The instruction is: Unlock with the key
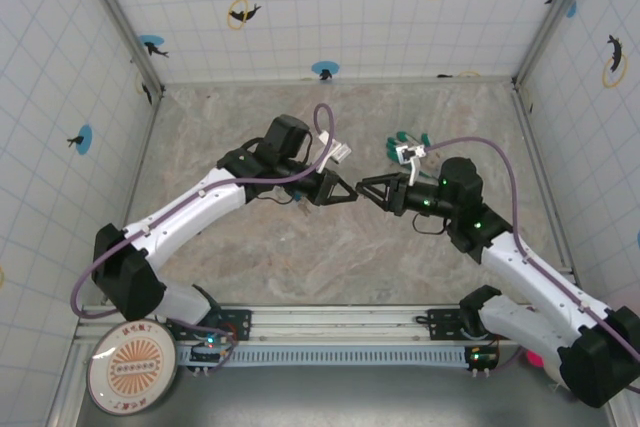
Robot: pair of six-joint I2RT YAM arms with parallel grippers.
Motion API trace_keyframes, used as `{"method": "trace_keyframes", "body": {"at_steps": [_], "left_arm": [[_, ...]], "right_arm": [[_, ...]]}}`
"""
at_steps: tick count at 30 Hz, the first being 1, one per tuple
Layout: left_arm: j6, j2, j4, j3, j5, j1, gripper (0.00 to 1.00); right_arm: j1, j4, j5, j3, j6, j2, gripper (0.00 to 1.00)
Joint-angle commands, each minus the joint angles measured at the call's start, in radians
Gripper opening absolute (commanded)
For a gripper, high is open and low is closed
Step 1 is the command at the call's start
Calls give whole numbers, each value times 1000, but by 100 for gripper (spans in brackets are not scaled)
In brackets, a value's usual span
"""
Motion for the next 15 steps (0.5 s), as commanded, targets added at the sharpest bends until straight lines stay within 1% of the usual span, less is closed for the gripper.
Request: {"method": "trace_keyframes", "body": {"at_steps": [1, 4, 7, 13, 15], "left_arm": [[9, -27, 32, -6, 31, 4, 0], [8, -27, 36, -11, 37, 4, 0], [9, -31, 40, -11, 39, 4, 0], [12, -36, 39, -11, 33, 4, 0], [15, -37, 38, -11, 32, 4, 0]], "right_arm": [[-1, 56, -47, 0, 9, 12, 26], [-1, 46, -49, 3, 0, 12, 24], [-1, 34, -55, 5, -8, 12, 18], [-3, -5, -57, 9, -34, 6, 17], [-7, -26, -56, 14, -48, 1, 9]]}}
